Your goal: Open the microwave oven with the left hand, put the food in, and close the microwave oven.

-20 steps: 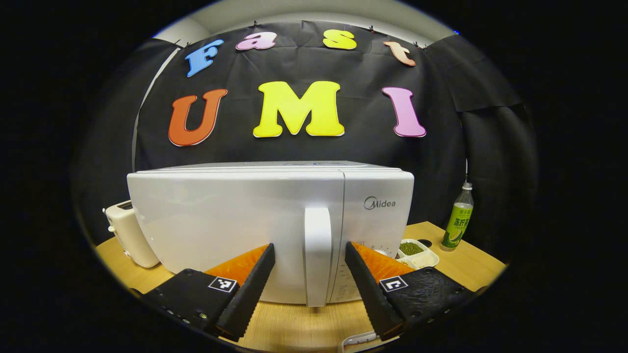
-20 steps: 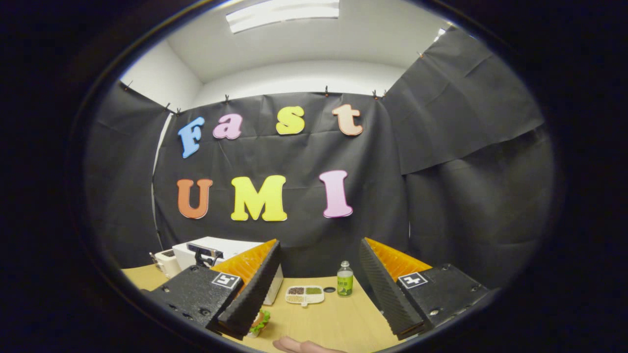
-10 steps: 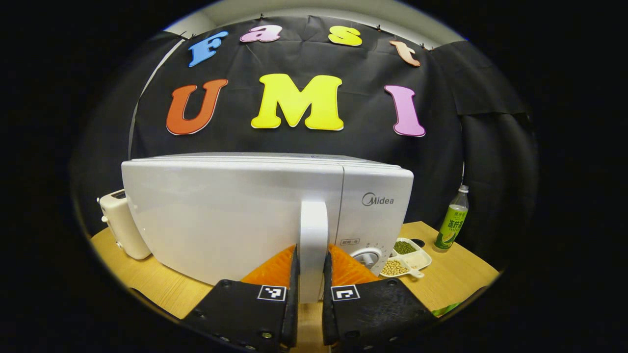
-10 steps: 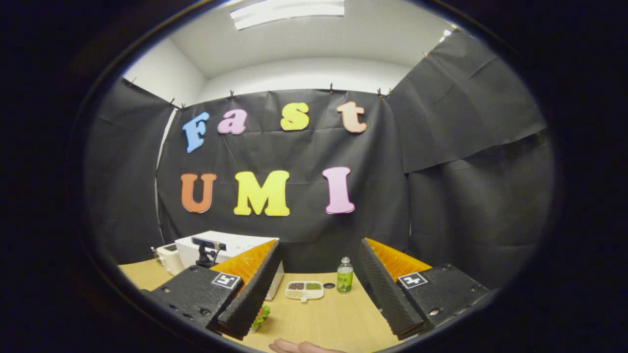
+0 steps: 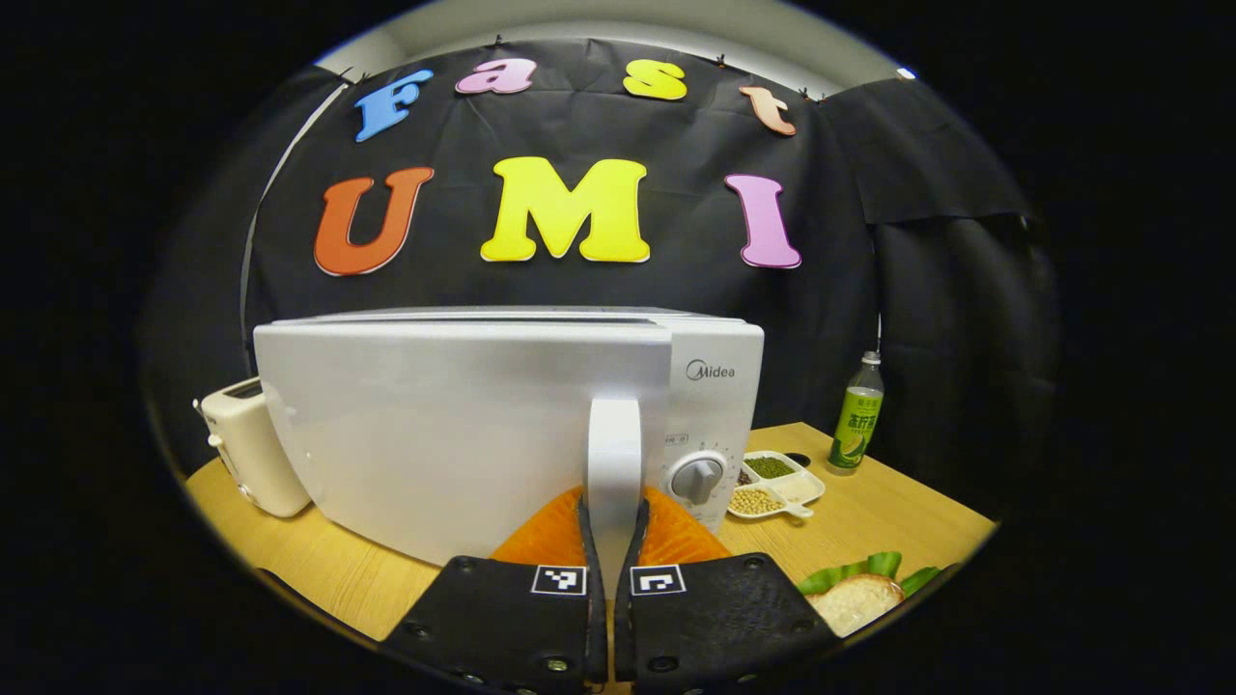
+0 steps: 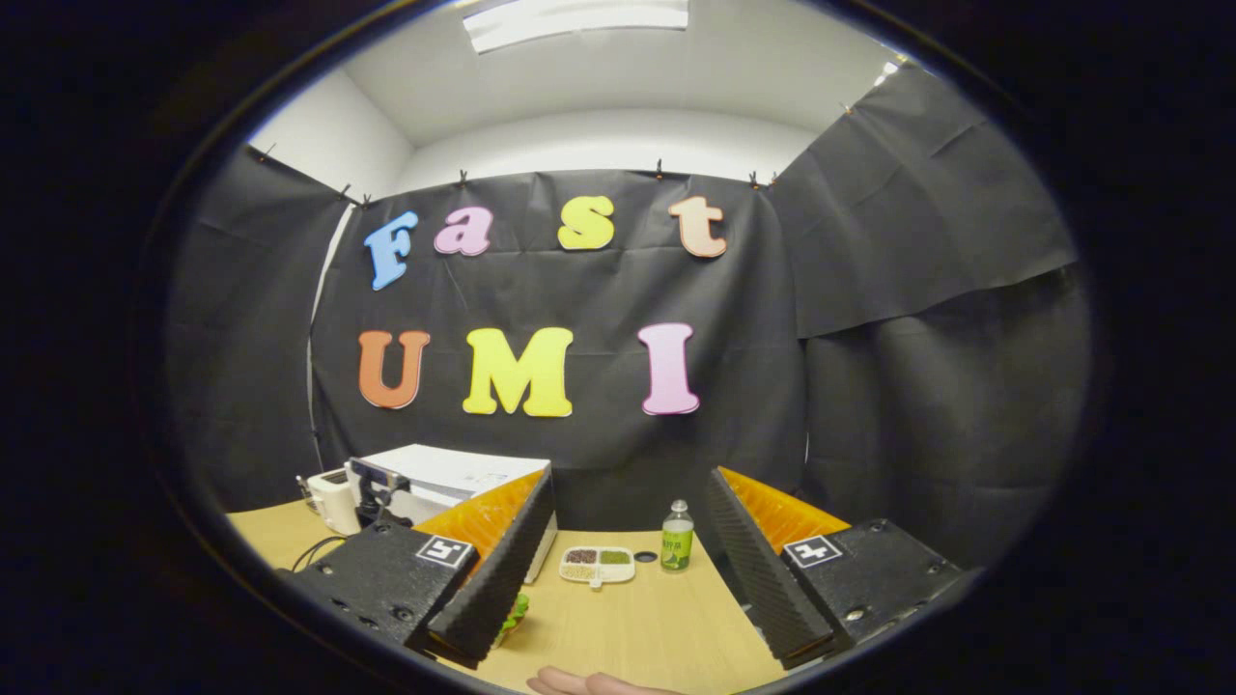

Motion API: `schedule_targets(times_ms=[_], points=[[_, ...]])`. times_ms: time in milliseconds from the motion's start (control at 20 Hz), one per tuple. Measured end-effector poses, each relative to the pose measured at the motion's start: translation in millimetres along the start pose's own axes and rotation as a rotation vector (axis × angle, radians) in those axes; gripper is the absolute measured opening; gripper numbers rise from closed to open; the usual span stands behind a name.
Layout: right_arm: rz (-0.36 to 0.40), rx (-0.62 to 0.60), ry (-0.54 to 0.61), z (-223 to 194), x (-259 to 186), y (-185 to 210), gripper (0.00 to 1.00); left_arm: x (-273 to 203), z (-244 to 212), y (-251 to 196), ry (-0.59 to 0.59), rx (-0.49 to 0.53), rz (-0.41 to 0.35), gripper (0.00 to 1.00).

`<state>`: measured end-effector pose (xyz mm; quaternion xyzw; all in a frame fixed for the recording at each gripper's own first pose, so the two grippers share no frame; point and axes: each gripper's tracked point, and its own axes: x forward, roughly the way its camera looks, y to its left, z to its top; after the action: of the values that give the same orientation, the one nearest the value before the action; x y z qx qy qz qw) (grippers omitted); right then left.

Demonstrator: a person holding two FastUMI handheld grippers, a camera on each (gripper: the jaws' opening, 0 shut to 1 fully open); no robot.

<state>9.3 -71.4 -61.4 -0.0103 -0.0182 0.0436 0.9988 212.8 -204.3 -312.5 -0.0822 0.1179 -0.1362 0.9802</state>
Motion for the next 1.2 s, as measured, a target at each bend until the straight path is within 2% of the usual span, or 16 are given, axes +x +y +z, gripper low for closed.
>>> schedule_targets(times_ms=[100,150,300,350,400,500,600,650,700,750,800,900,950,1000,1100,1200], points=[[-0.004,-0.015,-0.006,-3,-5,-1,1.00,-22,0,2,-0.014,0.022,-0.039,0.02],[-0.011,-0.021,-0.002,-8,-8,-4,0.94,-31,-1,5,-0.022,0.044,-0.056,0.02],[-0.037,0.003,-0.001,-9,-22,-10,1.00,-56,-6,10,-0.024,0.024,-0.117,0.02],[-0.038,0.015,-0.001,-11,-24,-9,0.94,-64,-7,12,-0.027,0.023,-0.136,0.02],[-0.036,0.020,0.001,-12,-27,-7,1.00,-70,-8,15,-0.030,0.038,-0.149,0.02],[-0.036,0.025,0.006,-15,-28,-3,1.00,-85,-9,22,-0.041,0.073,-0.168,0.02],[0.018,0.042,-0.006,-14,-29,13,0.95,-102,-12,30,-0.041,0.069,-0.181,0.00],[0.032,0.052,-0.001,-21,-29,18,1.00,-112,-14,36,-0.044,0.074,-0.184,0.12],[0.047,0.059,0.014,-28,-29,23,1.00,-120,-14,41,-0.042,0.081,-0.185,0.12],[0.068,0.064,0.037,-37,-28,31,0.94,-131,-17,48,-0.034,0.079,-0.178,0.12],[0.088,0.068,0.060,-45,-28,39,1.00,-143,-16,57,-0.035,0.079,-0.165,0.12],[0.119,0.067,0.098,-57,-21,53,0.95,-168,-24,80,-0.010,0.090,-0.113,0.14],[0.130,0.063,0.122,-66,-17,59,0.95,-182,-29,96,0.010,0.088,-0.059,0.22],[0.143,0.058,0.145,-73,-12,66,0.94,-198,-31,116,0.008,0.077,0.021,0.21],[0.163,0.052,0.188,-85,-2,77,1.00,-236,-39,141,0.033,0.071,0.131,0.98],[0.163,0.044,0.222,-93,11,80,1.00,-263,-35,164,0.038,0.085,0.237,0.95]])
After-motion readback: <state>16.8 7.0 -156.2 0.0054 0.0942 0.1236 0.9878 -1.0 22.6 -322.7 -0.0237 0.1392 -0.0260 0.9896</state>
